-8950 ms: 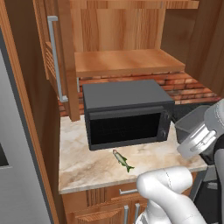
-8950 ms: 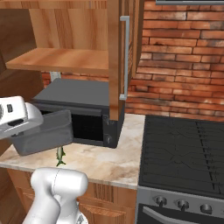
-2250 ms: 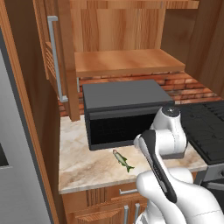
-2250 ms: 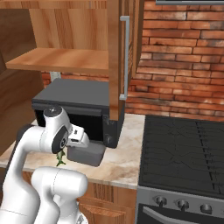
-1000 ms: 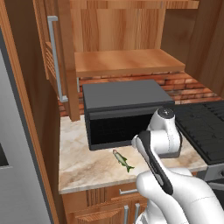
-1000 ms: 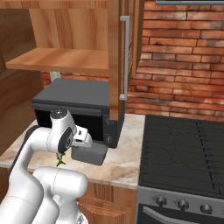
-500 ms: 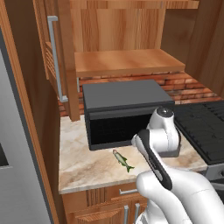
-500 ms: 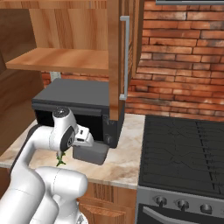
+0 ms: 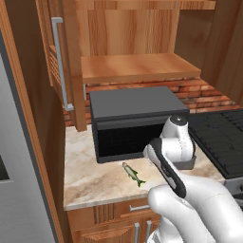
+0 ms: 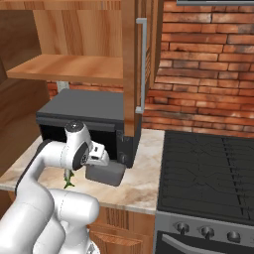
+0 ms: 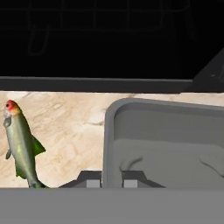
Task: Retrieve the tupperware from the cabinet, then place the raw meat into the tupperware to avoid contamination.
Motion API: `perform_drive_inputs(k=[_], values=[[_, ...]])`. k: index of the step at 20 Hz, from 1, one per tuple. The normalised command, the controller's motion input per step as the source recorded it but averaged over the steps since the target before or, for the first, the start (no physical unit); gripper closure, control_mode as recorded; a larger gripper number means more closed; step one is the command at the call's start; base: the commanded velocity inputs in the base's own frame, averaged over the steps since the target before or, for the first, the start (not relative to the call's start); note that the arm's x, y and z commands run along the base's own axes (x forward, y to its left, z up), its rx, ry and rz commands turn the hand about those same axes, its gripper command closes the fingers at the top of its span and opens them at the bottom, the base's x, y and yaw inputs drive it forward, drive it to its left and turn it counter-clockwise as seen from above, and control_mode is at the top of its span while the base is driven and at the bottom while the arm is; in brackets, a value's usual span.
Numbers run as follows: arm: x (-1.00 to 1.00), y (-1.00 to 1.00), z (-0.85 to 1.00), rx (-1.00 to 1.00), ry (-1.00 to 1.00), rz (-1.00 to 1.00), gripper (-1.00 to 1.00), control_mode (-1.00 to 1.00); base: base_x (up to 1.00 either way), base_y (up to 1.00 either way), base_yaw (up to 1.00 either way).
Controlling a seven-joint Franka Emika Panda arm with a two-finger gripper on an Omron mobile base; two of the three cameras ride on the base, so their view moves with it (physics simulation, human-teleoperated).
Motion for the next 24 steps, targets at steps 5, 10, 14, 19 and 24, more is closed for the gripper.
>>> perform_drive_inputs(k=[5,10,14,19,24], values=[[-0.05,-0.04,-0.68,0.0,-0.07,0.0,1.0,-1.0,0.0,0.0,0.0],[-0.19,-0.03,-0.77,0.0,-0.06,0.0,1.0,-1.0,0.0,0.0,0.0],[-0.22,-0.02,-0.75,0.01,-0.07,0.0,1.0,-1.0,0.0,0.0,0.0],[-0.23,-0.01,-0.72,0.01,-0.07,0.0,1.0,-1.0,0.0,0.0,0.0],[-0.24,0.0,-0.73,0.01,-0.08,0.0,1.0,-1.0,0.0,0.0,0.0]])
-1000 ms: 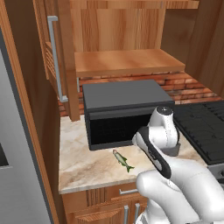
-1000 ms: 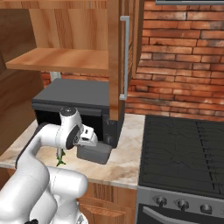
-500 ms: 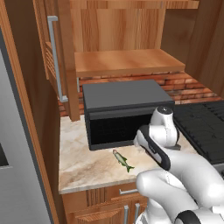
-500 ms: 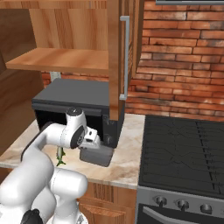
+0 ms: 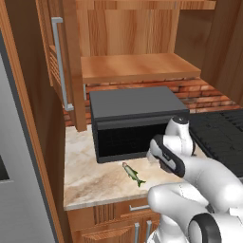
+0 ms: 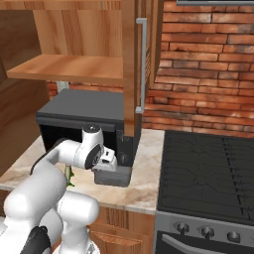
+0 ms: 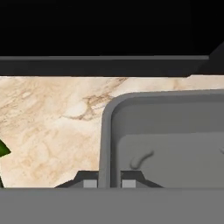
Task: Retrieve the tupperware from the cabinet, then place the raw meat into the tupperware to avoid contamination.
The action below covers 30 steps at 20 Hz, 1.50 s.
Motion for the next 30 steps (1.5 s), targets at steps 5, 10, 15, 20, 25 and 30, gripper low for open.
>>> perform_drive_inputs(k=[5,10,15,20,25,30], values=[[-0.31,0.0,-0.78,0.01,-0.06,0.0,1.0,-1.0,0.0,0.0,0.0],[-0.35,0.0,-0.69,0.02,-0.04,-0.01,1.0,-1.0,0.0,0.0,0.0],[-0.45,0.0,-0.6,0.0,-0.04,-0.03,1.0,-1.0,0.0,0.0,0.0],[-0.47,0.03,-0.52,0.0,0.0,-0.05,-1.0,-1.0,0.0,0.0,0.0],[-0.51,0.02,-0.36,0.0,0.0,-0.07,-1.0,-1.0,0.0,0.0,0.0],[-0.46,0.07,-0.04,0.01,0.0,-0.08,-1.0,-1.0,0.0,0.0,0.0]])
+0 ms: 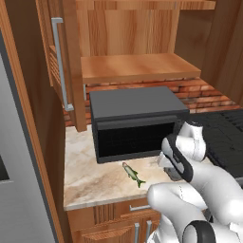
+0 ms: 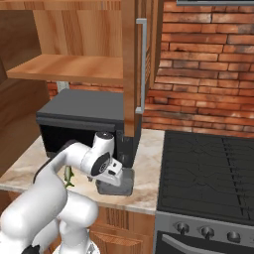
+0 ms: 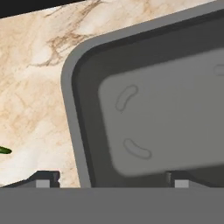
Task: Retrieve the tupperware from the cabinet, then place the raw meat into the tupperware to avoid contamination.
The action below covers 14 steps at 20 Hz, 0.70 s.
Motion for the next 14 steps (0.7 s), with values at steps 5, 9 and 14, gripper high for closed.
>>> perform_drive_inputs(k=[5,9,14], values=[[-0.26,0.19,0.01,0.0,0.0,-0.05,-1.0,-1.0,0.0,0.0,0.0],[-0.06,0.29,0.27,0.0,0.0,-0.03,-1.0,-1.0,0.0,0.0,0.0],[0.0,0.26,0.36,0.0,0.0,-0.01,-1.0,-1.0,0.0,0.0,0.0]])
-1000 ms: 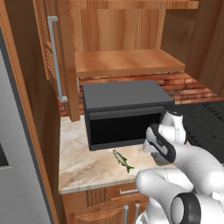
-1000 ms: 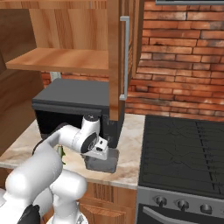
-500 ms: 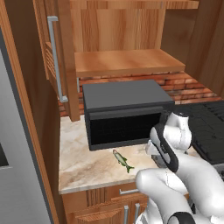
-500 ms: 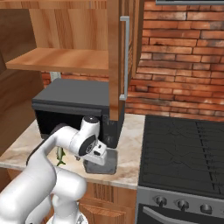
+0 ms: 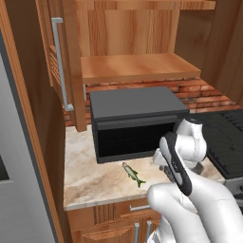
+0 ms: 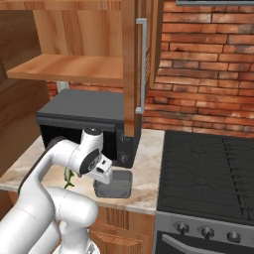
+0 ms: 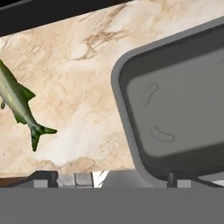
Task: Retrieve the tupperware from the cabinet, then place the raw meat into the tupperware to avoid contamination.
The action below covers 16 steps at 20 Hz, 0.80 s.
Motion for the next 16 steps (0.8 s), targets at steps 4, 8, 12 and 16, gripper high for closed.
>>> perform_drive_inputs(k=[4,8,12,16], values=[[0.01,0.18,0.19,0.0,-0.05,0.0,-1.0,-1.0,0.0,0.0,0.0],[-0.01,0.18,0.32,0.0,-0.04,0.0,-1.0,-1.0,0.0,0.0,0.0],[-0.01,0.16,0.42,-0.03,-0.04,0.0,-1.0,-1.0,0.0,0.0,0.0],[-0.1,0.13,0.4,-0.06,-0.04,0.0,-1.0,-1.0,0.0,0.0,0.0]])
